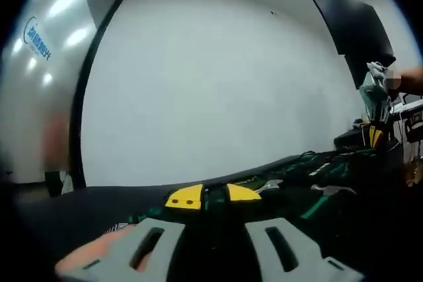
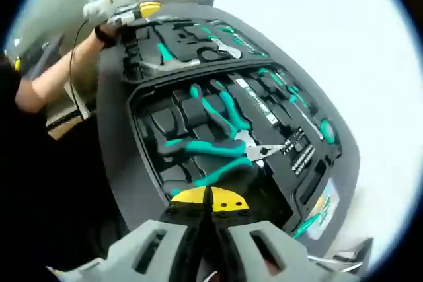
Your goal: Pick up the tools and put them into their designated positions in the toolbox.
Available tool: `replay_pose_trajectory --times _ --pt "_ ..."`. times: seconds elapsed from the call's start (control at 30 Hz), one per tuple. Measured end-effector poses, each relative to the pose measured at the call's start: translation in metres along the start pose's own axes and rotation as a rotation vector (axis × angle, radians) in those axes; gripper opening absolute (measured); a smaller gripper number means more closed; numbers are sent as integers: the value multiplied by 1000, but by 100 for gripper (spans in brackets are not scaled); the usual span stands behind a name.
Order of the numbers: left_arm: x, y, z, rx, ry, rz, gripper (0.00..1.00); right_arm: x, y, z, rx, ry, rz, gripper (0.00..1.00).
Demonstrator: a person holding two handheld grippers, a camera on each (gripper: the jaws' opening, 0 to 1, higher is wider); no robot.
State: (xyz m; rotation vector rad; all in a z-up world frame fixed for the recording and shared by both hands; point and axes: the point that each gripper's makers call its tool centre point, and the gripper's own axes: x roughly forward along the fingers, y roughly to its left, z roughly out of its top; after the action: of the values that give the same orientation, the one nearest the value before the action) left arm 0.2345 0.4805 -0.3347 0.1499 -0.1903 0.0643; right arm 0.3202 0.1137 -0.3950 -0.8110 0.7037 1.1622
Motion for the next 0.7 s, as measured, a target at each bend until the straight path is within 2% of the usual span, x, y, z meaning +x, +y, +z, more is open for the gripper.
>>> replay_pose_trajectory --times 0.13,0.17,0.2,0.23,0.27,0.33,0.37,0.4,0.43,0.47,0.5,0.53,0.57,0.6,0.63,0.7 --pt "0 0 -1 5 6 -1 10 5 7 11 19 -34 59 0" --pt "0 0 -1 2 5 -1 10 7 12 18 25 -60 88 0" --pt "0 1 0 -1 3 0 10 11 24 23 50 -77 151 0" --pt "-1 1 0 -3 1 1 10 12 29 24 61 -72 168 0" --pt "-1 1 1 -9 -1 -1 10 14 30 26 14 -57 183 0" --pt "-2 0 2 -14 -4 -3 10 16 30 53 -82 -182 163 0" --pt "-2 0 2 -13 -6 -1 10 13 38 58 -188 -201 204 0" --pt "-2 0 2 -12 -6 0 10 10 40 56 -210 -185 219 0" --pt "-2 0 2 -12 -6 0 10 6 38 59 -304 -176 228 0" --pt "-2 0 2 -11 -6 0 10 4 28 64 -353 -196 188 0" --pt "-2 0 3 -11 -7 1 10 -1 19 70 -455 -224 179 3" --pt "-2 0 3 -12 -8 1 10 -4 20 71 -519 -244 218 8" --pt "-2 1 3 -18 -10 1 10 -11 21 71 -526 -287 271 15" --pt "-3 2 3 -22 -11 2 10 -13 19 69 -487 -289 295 18" --pt "-3 3 4 -28 -14 5 10 -15 14 62 -448 -249 316 22" --pt "-4 4 4 -35 -14 9 10 -10 5 58 -427 -237 333 31"
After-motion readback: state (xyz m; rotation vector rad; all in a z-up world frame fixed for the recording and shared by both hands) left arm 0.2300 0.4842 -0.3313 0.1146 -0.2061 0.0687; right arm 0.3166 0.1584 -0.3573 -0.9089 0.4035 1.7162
